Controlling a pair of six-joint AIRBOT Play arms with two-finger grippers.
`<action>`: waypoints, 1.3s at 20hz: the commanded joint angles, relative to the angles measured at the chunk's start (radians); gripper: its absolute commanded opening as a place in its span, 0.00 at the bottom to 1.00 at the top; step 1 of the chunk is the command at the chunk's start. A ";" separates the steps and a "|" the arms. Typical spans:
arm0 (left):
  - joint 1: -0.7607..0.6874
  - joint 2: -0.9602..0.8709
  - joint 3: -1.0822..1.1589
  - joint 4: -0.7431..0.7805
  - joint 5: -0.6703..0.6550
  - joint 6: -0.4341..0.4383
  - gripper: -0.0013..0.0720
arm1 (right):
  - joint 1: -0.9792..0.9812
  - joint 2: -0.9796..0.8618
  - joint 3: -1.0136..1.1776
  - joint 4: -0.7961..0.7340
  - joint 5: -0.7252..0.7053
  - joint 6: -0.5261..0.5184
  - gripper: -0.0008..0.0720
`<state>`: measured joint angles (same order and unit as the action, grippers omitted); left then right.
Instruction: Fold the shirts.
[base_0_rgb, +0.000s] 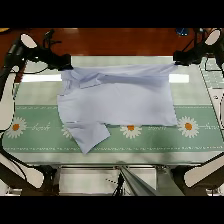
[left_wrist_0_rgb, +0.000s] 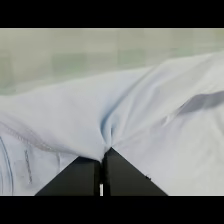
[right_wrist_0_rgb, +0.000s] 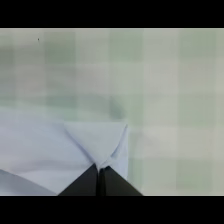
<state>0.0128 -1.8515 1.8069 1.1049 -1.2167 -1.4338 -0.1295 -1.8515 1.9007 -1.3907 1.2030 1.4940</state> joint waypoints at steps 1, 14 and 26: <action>0.014 0.003 0.002 0.102 -0.242 -0.005 0.06 | 0.000 0.002 0.001 -0.053 0.182 -0.017 0.03; -0.010 -0.021 -0.011 0.171 -0.360 -0.042 0.57 | 0.012 -0.039 0.000 -0.004 0.347 -0.070 0.40; 0.185 0.465 -0.338 0.170 -0.439 -0.010 0.73 | -0.220 0.306 -0.122 -0.191 0.621 -0.088 0.44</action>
<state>0.1535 -1.5162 1.6394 1.2758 -1.6775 -1.4544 -0.2783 -1.6199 1.8538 -1.5959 1.8088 1.4170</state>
